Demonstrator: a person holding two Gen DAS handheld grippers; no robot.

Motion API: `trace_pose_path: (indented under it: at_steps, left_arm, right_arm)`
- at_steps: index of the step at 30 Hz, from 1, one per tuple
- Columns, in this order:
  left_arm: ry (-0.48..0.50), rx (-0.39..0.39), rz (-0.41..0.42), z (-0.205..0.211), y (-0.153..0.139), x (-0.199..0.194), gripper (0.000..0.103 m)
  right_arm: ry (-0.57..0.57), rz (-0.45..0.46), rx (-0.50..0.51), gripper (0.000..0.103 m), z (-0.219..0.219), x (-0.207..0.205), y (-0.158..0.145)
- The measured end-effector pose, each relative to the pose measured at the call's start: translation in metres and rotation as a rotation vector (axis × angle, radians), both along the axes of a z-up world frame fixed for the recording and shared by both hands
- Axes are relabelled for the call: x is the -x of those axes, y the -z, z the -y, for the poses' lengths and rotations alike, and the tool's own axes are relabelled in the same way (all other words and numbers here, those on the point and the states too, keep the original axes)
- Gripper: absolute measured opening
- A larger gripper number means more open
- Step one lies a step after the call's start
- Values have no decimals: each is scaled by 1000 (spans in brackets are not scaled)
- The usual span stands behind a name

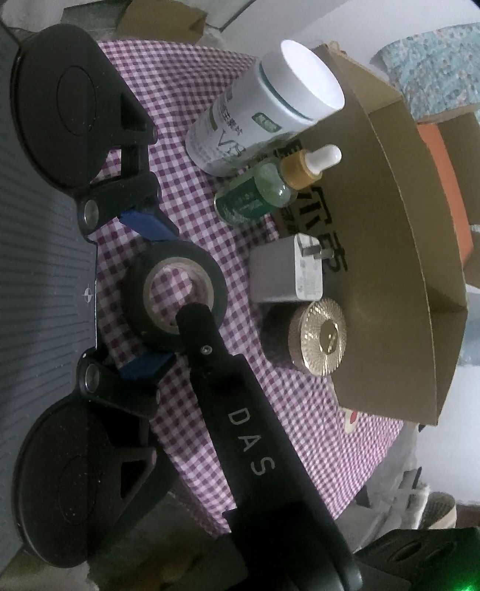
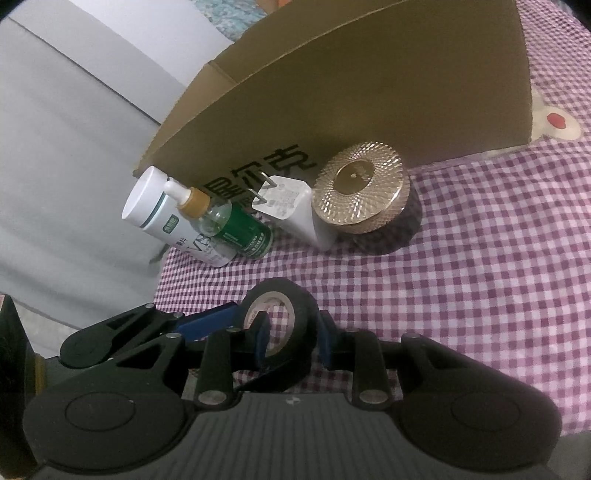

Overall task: Organize rigid objects
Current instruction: 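Hold the black tape roll in the right gripper above the table, then carry the black tape roll into the cardboard box and open the right gripper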

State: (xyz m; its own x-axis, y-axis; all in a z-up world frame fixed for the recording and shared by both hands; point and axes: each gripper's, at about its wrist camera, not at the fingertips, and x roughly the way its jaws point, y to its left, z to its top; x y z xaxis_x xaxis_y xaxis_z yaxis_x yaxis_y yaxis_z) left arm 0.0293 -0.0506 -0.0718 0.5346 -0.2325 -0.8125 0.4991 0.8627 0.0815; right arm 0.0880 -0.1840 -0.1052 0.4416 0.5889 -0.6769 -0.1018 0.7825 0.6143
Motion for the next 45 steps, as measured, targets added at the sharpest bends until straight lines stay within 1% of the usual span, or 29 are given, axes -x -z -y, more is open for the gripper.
trace_pose_path:
  at_steps: [6, 15, 21, 23, 28, 45]
  left_arm:
    - [14, -4, -1, 6, 1, -3, 66]
    - [-3, 41, -36, 7, 5, -17, 66]
    - [-14, 47, -30, 7, 4, -18, 65]
    - [-14, 45, -29, 0, 3, -15, 65]
    - [-17, 48, -24, -2, 2, -12, 65]
    - [-27, 53, 21, -1, -16, -1, 65]
  right_arm:
    - [8, -4, 15, 30, 5, 4, -3]
    - [2, 1, 24, 30, 4, 2, -3]
    - [-6, 16, 30, 31, 4, 1, -2]
    - [-3, 14, 24, 30, 4, 2, -1]
    - [-5, 15, 14, 30, 7, 2, -2]
    - [-7, 55, 13, 30, 6, 13, -20]
